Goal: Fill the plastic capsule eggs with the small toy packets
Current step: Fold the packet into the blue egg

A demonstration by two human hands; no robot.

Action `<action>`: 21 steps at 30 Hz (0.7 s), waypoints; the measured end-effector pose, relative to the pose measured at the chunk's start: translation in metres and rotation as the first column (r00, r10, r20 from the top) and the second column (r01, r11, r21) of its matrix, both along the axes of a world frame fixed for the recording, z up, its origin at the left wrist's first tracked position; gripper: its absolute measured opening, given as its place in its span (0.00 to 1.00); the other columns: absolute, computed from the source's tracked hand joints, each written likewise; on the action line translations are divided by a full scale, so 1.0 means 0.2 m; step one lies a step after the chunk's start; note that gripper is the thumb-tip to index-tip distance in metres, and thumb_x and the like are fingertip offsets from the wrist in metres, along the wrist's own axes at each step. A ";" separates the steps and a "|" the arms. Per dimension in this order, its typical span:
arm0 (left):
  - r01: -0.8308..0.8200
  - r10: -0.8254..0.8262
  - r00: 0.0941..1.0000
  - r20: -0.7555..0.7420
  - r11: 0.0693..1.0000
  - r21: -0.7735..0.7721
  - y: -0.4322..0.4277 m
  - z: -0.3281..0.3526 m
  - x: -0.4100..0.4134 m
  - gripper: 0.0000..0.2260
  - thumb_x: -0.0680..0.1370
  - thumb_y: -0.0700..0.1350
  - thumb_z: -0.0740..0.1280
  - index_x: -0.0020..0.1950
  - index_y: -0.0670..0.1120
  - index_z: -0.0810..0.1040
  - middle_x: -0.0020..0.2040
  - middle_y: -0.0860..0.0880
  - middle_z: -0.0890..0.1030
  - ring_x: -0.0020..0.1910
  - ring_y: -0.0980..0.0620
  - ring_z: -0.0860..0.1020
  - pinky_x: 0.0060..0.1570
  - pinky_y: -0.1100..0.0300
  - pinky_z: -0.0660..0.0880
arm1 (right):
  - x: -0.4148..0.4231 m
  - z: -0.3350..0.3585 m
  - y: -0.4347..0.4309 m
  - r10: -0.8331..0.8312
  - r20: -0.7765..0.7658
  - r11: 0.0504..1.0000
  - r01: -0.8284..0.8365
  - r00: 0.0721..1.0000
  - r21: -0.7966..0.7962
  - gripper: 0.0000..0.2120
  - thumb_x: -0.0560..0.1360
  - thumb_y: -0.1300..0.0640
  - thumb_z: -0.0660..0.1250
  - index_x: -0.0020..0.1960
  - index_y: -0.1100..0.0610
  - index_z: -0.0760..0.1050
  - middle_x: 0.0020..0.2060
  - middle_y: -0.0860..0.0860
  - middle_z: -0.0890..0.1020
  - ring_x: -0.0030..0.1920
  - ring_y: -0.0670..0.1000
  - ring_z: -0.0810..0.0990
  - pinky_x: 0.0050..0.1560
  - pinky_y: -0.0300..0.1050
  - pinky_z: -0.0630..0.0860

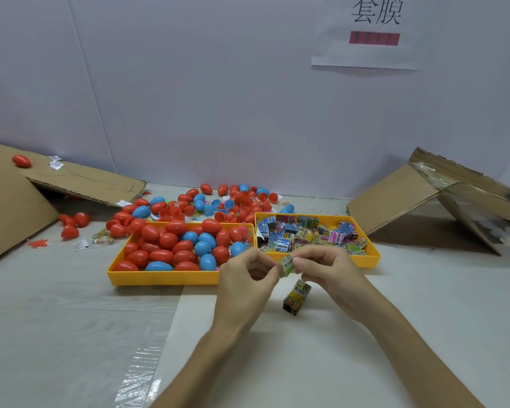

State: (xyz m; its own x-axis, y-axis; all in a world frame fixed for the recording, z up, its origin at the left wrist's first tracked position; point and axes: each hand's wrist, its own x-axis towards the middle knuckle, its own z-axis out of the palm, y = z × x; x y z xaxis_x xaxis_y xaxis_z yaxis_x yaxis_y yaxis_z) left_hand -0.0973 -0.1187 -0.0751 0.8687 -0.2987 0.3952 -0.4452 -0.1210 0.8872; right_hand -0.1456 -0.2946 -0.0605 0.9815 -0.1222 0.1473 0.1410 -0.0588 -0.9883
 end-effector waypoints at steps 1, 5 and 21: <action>0.004 -0.004 1.000 0.021 1.000 0.012 0.00 0.00 0.00 0.05 0.74 0.42 0.77 0.39 0.47 0.83 0.34 0.55 0.83 0.36 0.58 0.82 0.38 0.67 0.77 | 0.00 0.00 0.00 0.010 0.000 1.000 -0.010 1.000 0.000 0.09 0.67 0.53 0.75 0.44 0.56 0.86 0.38 0.53 0.83 0.41 0.47 0.80 0.41 0.38 0.77; -0.041 0.038 0.995 0.091 0.999 0.035 0.00 -0.01 0.00 0.06 0.74 0.40 0.76 0.40 0.47 0.82 0.34 0.56 0.82 0.37 0.57 0.82 0.38 0.67 0.77 | 0.00 0.01 0.01 0.027 0.014 1.000 -0.027 1.000 0.004 0.06 0.68 0.56 0.75 0.43 0.57 0.86 0.36 0.52 0.81 0.39 0.47 0.79 0.41 0.39 0.76; -0.053 0.046 0.991 0.124 0.997 0.055 0.00 -0.02 0.00 0.11 0.75 0.37 0.73 0.46 0.53 0.77 0.32 0.54 0.80 0.34 0.56 0.80 0.33 0.69 0.73 | 0.00 -0.02 0.05 -0.005 0.183 1.000 0.008 0.983 -0.015 0.06 0.67 0.54 0.76 0.41 0.56 0.85 0.42 0.54 0.83 0.39 0.52 0.76 0.39 0.41 0.74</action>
